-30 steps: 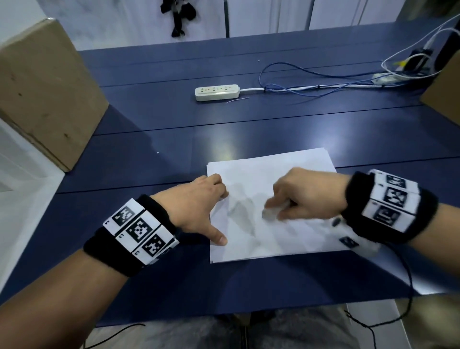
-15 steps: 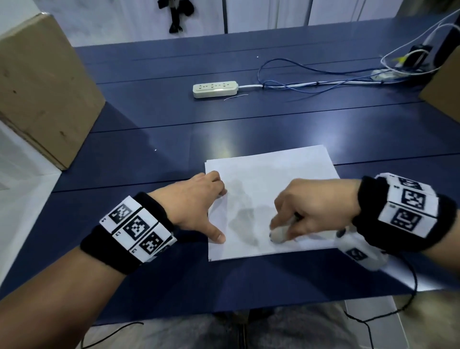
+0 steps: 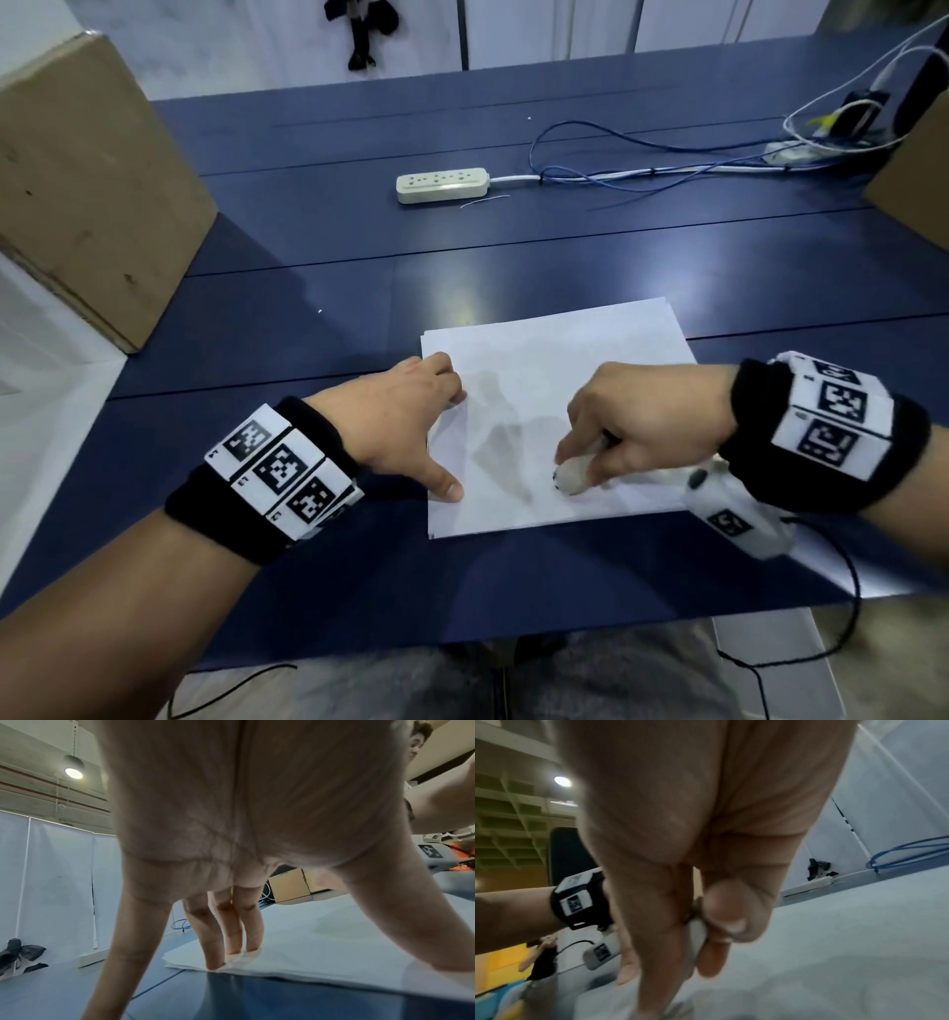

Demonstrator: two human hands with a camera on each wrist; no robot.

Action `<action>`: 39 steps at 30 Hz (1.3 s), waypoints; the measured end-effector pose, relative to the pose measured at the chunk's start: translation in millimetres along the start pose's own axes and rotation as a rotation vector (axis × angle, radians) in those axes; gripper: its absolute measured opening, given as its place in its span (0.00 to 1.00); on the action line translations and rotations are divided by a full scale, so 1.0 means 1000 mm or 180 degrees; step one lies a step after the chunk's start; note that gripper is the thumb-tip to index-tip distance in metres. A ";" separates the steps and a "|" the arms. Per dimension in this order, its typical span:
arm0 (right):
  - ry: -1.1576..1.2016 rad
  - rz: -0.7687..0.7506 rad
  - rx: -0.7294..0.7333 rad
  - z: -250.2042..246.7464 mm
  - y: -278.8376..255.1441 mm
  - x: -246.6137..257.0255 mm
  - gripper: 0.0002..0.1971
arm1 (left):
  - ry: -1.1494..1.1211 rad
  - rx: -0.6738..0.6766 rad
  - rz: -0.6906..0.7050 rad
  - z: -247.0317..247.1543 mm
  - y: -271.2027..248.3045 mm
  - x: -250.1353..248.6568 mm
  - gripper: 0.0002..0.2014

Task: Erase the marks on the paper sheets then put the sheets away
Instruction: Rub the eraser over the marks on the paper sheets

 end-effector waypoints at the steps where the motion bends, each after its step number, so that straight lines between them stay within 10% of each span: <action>1: -0.0091 0.0073 -0.0130 -0.008 0.004 -0.006 0.14 | 0.0001 0.0002 -0.0004 0.000 0.000 0.000 0.51; 6: -0.0496 0.0533 -0.0957 -0.045 0.011 -0.037 0.12 | -0.0053 0.0016 -0.0038 0.000 -0.001 -0.001 0.51; 12: -0.0214 -0.0045 0.0045 0.002 -0.002 0.013 0.24 | -0.0041 0.0029 -0.0024 0.000 0.001 0.000 0.52; 19: -0.0519 0.0596 -0.0840 -0.042 0.013 -0.037 0.14 | -0.0012 0.0031 -0.0051 -0.001 -0.001 0.000 0.51; 25: -0.0173 -0.0092 -0.0066 0.002 -0.002 0.005 0.15 | -0.0007 0.0013 -0.0016 -0.001 0.000 -0.001 0.51; 31: -0.0544 0.0514 -0.0971 -0.043 0.008 -0.043 0.19 | 0.0011 0.0002 -0.0007 -0.001 -0.002 -0.002 0.52; 39: -0.0240 0.0045 -0.0053 -0.004 0.002 -0.005 0.19 | 0.0072 0.0048 -0.0041 -0.001 -0.004 -0.005 0.50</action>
Point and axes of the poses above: each hand's wrist, its own y-axis towards the middle knuckle, its own z-axis out of the palm, x = y × z, the point moved 9 cm from there along y, towards the middle knuckle, and after that the axes turned 8 degrees about x, right-handed, at the moved point
